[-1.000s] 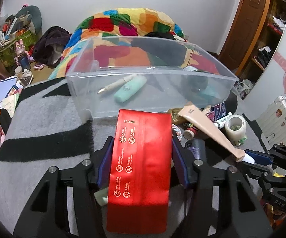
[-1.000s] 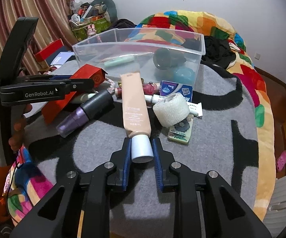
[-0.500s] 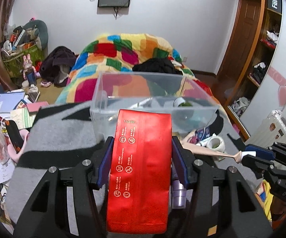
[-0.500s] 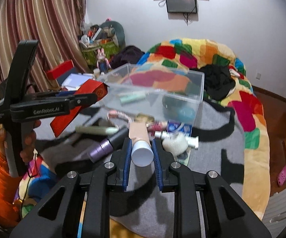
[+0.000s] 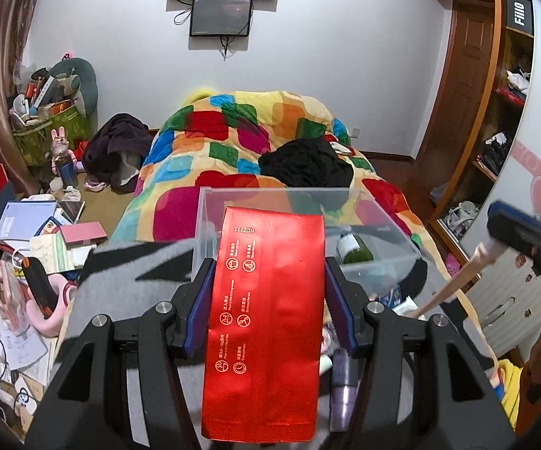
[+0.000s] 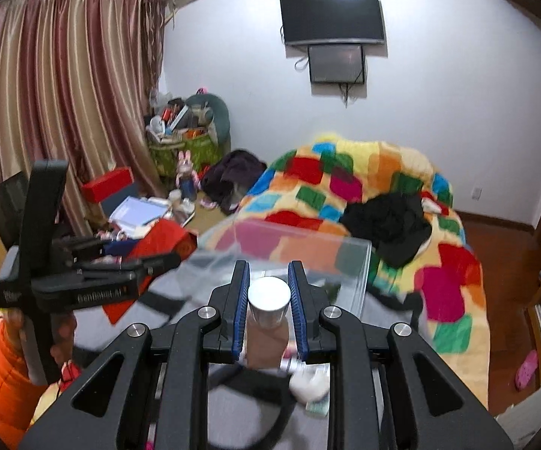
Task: Organize objects
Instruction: 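Drop the red packet into the box with the left gripper while the right gripper places the beige tube inside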
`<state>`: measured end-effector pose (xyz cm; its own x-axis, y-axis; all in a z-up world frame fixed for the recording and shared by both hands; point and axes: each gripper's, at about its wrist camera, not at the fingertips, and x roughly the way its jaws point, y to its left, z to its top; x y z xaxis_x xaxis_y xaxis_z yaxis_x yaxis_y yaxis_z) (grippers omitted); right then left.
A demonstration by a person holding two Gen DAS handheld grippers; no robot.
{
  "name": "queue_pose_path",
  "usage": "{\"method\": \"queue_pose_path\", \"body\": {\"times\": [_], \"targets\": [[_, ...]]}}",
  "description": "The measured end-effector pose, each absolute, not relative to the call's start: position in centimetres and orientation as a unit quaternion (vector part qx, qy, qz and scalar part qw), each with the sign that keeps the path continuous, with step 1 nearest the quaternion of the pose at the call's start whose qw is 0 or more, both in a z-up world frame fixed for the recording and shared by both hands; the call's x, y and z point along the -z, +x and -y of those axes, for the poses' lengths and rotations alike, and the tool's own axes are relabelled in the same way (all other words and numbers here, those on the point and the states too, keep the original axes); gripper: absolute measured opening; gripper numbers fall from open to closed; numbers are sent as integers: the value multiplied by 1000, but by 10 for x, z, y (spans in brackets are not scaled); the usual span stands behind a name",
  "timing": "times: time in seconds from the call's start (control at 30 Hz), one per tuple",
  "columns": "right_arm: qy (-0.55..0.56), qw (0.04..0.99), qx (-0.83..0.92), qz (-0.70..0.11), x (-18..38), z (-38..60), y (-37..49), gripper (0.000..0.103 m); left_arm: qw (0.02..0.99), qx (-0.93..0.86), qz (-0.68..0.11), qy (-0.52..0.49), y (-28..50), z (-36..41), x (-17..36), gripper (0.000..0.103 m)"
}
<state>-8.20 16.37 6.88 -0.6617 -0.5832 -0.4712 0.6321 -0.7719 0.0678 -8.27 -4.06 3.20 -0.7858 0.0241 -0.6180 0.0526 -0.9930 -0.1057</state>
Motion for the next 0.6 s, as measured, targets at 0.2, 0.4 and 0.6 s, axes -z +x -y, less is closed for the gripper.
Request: {"method": "queue_pose_path", "body": {"times": [0.2, 0.4, 0.6], "targets": [[209, 300, 929, -54, -94, -146, -108, 19, 15, 941, -55, 332, -113, 50, -41, 55], [194, 256, 944, -74, -94, -120, -143, 19, 20, 930, -44, 364, -153, 54, -28, 55], [220, 235, 941, -104, -60, -90, -174, 19, 15, 908, -22, 418, -189, 46, 2, 55]]}}
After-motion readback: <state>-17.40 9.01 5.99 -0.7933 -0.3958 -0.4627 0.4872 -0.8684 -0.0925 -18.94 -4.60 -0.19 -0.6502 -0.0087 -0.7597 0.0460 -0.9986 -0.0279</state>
